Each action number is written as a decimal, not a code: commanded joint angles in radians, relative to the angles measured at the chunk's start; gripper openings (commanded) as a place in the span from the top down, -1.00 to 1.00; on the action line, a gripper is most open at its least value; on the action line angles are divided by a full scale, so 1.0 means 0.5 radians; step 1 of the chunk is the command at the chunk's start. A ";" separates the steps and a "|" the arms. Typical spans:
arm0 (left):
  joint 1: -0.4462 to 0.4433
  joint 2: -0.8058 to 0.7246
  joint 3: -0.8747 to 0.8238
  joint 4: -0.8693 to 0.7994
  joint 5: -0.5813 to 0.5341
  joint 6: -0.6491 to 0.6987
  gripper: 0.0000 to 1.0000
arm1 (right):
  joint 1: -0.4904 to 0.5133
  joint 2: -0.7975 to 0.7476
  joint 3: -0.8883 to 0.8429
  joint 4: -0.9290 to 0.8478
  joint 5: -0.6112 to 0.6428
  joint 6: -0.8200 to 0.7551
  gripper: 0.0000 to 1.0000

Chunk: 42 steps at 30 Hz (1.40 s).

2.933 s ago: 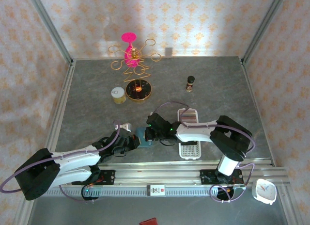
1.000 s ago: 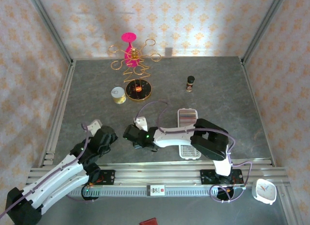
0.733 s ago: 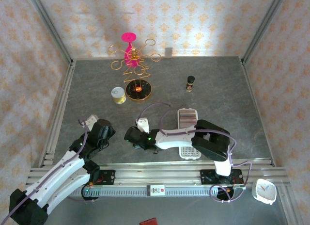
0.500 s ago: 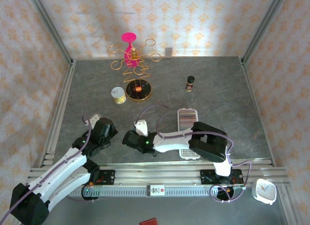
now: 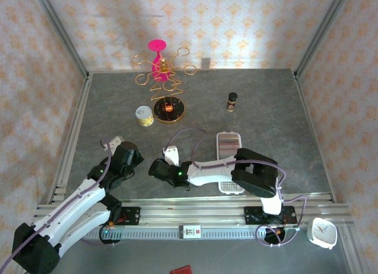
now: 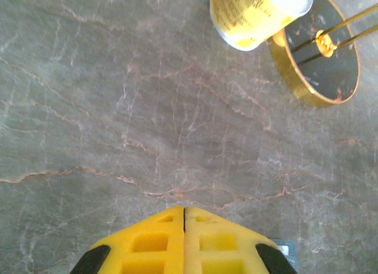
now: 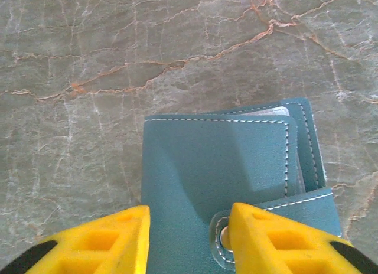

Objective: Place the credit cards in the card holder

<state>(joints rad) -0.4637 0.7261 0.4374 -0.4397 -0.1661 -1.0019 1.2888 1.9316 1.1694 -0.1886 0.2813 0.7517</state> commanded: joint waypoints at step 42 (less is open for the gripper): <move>0.072 -0.014 -0.247 1.648 -1.303 1.485 -0.99 | -1.379 -2.382 -1.466 1.149 0.440 -1.484 -0.95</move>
<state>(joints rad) -0.4477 0.7067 0.3645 0.1566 -0.6376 -0.3885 0.6891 0.7437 0.4847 0.2821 0.5556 0.0864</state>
